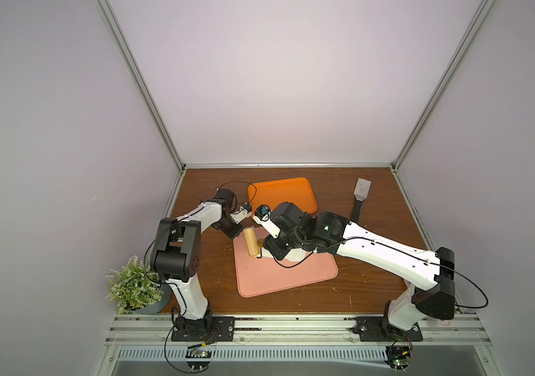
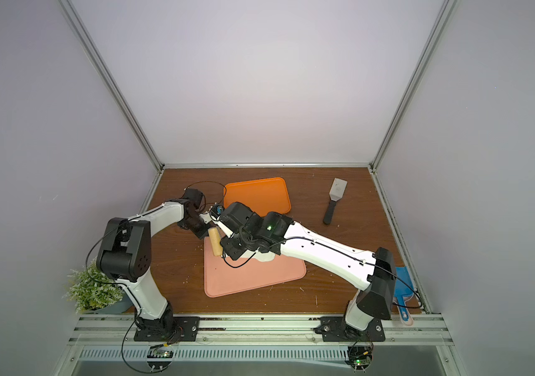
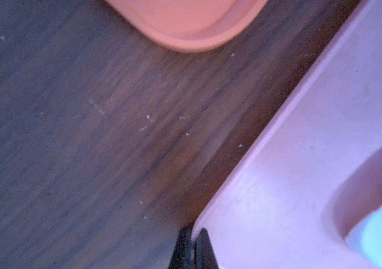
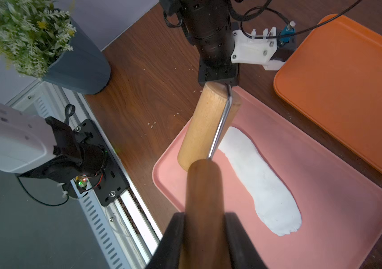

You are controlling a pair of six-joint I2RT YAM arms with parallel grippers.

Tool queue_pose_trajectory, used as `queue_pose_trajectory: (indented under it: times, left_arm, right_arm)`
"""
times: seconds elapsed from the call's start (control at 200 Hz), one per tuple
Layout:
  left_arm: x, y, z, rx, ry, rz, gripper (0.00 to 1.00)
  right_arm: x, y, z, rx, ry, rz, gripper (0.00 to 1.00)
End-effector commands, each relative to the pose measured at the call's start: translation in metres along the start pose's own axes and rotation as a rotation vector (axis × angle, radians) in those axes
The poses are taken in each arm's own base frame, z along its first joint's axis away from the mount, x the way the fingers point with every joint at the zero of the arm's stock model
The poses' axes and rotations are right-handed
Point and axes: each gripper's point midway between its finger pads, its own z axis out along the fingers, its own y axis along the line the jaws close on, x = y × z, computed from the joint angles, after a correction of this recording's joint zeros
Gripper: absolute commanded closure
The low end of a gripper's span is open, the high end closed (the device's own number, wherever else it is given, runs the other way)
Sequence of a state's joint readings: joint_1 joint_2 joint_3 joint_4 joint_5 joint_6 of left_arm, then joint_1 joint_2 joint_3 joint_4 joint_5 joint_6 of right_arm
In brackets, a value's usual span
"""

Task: Roll out the dumpling wrappers from the dough
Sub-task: Flatten out the dough on the work surface.

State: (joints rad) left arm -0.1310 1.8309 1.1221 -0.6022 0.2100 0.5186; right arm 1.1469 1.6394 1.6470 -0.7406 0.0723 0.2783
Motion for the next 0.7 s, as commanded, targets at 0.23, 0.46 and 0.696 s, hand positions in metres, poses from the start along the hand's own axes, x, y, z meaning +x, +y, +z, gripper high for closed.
queue_pose_trajectory:
  times: [0.23, 0.46, 0.696]
  left_arm:
    - [0.042, -0.014, 0.057, 0.065, 0.143, -0.033, 1.00]
    - [0.043, -0.013, 0.056, 0.068, 0.141, -0.047, 1.00]
    - [0.044, -0.013, 0.056, 0.070, 0.141, -0.048, 1.00]
  right_arm:
    - [-0.007, -0.052, 0.016, -0.038, -0.014, 0.458, 1.00]
    - [0.018, -0.053, 0.030, -0.037, 0.015, 0.843, 1.00]
    - [0.032, -0.077, 0.021, 0.174, -0.061, 1.050, 1.00]
